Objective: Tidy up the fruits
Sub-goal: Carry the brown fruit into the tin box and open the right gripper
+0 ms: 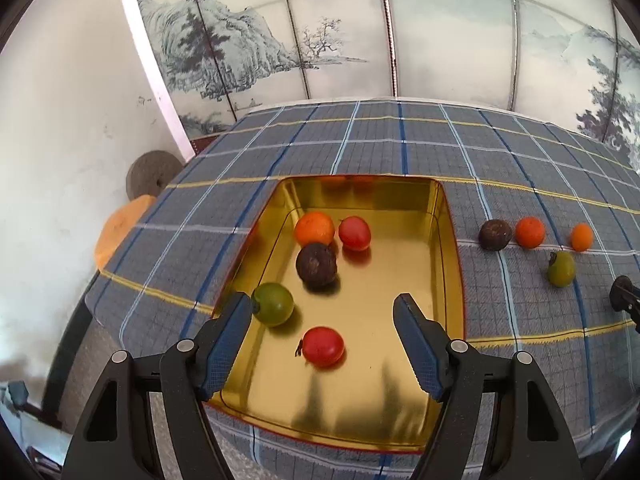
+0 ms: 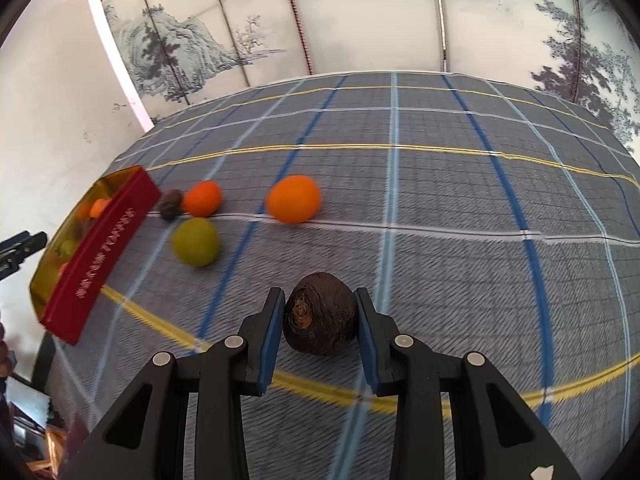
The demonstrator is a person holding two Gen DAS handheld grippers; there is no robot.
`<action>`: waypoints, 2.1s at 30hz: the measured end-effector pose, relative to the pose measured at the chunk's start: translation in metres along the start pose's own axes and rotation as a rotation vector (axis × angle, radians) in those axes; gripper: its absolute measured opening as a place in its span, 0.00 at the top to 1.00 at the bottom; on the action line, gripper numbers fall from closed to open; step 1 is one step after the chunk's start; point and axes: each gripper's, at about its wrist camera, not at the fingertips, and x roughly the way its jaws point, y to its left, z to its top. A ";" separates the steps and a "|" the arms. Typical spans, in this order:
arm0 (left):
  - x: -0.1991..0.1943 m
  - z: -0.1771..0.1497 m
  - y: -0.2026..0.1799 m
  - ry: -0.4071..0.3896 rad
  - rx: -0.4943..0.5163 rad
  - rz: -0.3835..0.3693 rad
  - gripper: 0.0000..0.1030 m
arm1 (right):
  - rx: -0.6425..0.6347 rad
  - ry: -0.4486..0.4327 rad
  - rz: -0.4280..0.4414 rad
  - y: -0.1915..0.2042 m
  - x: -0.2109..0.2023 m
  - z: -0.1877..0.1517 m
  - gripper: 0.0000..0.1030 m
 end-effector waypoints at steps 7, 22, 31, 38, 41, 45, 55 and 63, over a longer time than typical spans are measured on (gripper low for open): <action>-0.008 -0.008 0.020 -0.019 -0.040 0.026 0.28 | -0.060 -0.033 0.094 0.044 -0.021 0.010 0.69; -0.025 -0.035 0.065 -0.042 -0.059 0.099 0.28 | -0.354 -0.008 0.321 0.210 -0.012 0.034 0.69; -0.022 -0.040 0.077 -0.034 -0.067 0.119 0.28 | -0.444 0.087 0.341 0.265 0.041 0.041 0.69; -0.019 -0.042 0.079 -0.032 -0.061 0.126 0.28 | -0.455 0.127 0.304 0.276 0.069 0.046 0.68; -0.019 -0.043 0.080 -0.030 -0.061 0.125 0.28 | -0.450 0.128 0.304 0.281 0.073 0.052 0.68; -0.018 -0.043 0.083 -0.028 -0.063 0.128 0.27 | -0.412 0.105 0.324 0.281 0.071 0.061 0.53; -0.017 -0.043 0.083 -0.028 -0.057 0.131 0.27 | -0.282 -0.016 0.357 0.239 0.034 0.061 0.45; -0.020 -0.042 0.072 -0.030 -0.032 0.129 0.26 | -0.227 -0.032 0.184 0.150 0.008 0.027 0.36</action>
